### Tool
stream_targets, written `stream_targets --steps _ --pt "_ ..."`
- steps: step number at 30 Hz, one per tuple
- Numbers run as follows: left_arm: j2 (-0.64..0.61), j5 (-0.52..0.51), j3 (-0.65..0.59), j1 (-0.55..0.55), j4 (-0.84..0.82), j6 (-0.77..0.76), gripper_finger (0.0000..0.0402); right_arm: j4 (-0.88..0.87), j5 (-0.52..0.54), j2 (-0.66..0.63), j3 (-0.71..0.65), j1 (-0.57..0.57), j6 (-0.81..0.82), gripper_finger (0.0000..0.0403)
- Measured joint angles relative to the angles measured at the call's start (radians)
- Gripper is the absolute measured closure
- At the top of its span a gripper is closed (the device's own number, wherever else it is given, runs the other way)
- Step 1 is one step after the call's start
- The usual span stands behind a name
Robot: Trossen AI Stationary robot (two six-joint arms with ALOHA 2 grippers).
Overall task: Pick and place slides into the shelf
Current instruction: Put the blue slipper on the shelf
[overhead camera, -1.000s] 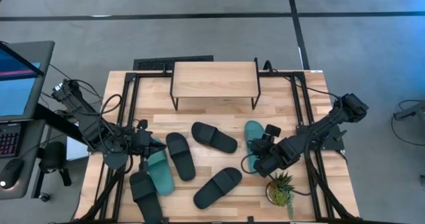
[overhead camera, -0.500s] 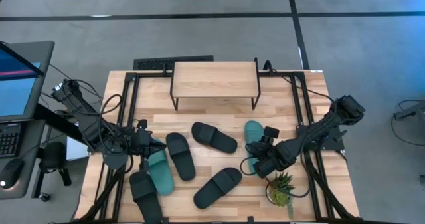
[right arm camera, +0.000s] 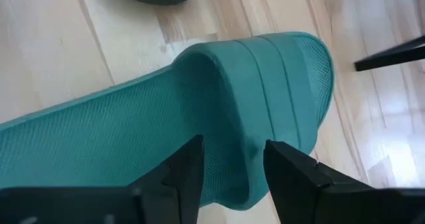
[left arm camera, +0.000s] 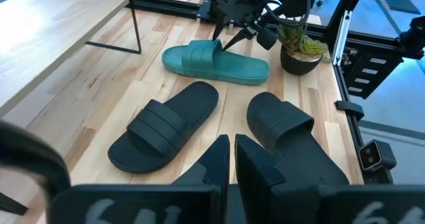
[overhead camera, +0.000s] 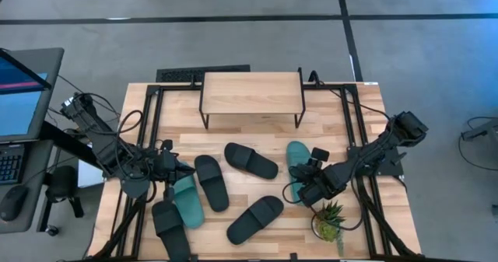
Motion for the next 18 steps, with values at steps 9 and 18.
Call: stream_targets --steps 9,18 --pt "0.000 -0.013 0.000 0.000 0.000 -0.011 0.0388 0.001 0.022 0.000 -0.015 -0.029 -0.005 0.0248" --pt "0.000 -0.019 0.000 0.000 -0.002 -0.018 0.0388 0.019 0.028 0.000 -0.019 -0.043 -0.009 0.0257"
